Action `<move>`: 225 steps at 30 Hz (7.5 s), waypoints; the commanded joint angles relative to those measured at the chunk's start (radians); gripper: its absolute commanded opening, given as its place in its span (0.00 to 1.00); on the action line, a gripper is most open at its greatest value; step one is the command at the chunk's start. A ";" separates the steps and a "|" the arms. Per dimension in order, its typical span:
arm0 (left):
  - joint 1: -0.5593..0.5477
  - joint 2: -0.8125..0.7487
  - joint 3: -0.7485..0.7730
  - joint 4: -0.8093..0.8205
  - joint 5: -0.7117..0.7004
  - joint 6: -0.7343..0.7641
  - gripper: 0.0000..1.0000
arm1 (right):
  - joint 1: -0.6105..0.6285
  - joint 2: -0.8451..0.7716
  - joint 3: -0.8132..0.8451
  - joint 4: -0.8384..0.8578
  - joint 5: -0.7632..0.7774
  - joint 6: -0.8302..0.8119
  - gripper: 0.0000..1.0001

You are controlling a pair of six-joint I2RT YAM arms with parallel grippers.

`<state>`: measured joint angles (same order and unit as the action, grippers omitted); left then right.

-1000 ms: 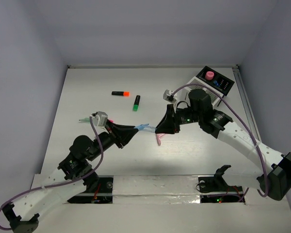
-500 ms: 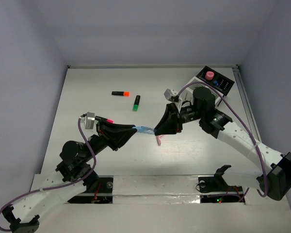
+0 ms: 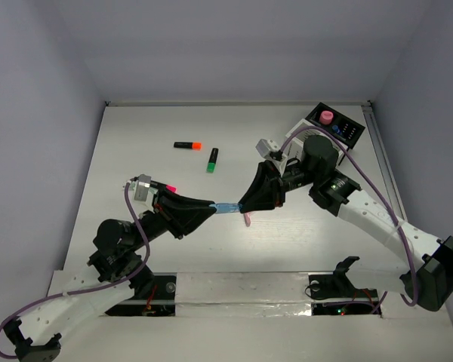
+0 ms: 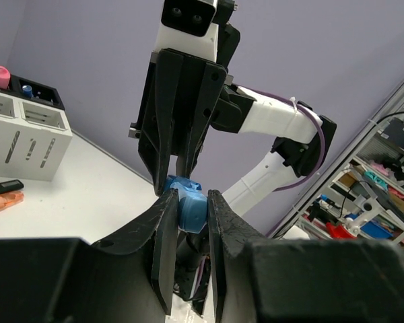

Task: Sort the stationery into containers
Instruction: Close the pen cap on the pen, then place the pen in the storage box, then pick up the pen from the center of the board.

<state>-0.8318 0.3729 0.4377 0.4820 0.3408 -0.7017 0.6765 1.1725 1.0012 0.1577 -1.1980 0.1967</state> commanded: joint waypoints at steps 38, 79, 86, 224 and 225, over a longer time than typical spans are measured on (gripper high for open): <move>-0.030 0.172 -0.109 0.227 0.018 -0.024 0.00 | 0.051 0.065 0.102 0.140 0.305 0.202 0.00; -0.138 0.001 -0.021 -0.118 -0.255 0.120 0.70 | -0.008 0.042 0.223 -0.101 0.593 0.104 0.00; -0.138 -0.019 -0.007 -0.200 -0.298 0.163 0.74 | -0.259 0.065 0.240 -0.329 0.759 0.085 0.00; -0.362 0.875 0.069 -0.022 -0.748 0.186 0.00 | -0.057 -0.157 -0.446 0.049 0.801 0.130 0.33; -0.353 0.845 0.052 -0.014 -0.725 0.188 0.00 | -0.057 -0.166 -0.446 0.066 0.778 0.132 0.48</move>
<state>-1.2083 1.3178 0.5171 0.3820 -0.4885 -0.5617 0.6167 1.0504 0.5591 0.0509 -0.2993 0.3454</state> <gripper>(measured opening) 0.140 0.393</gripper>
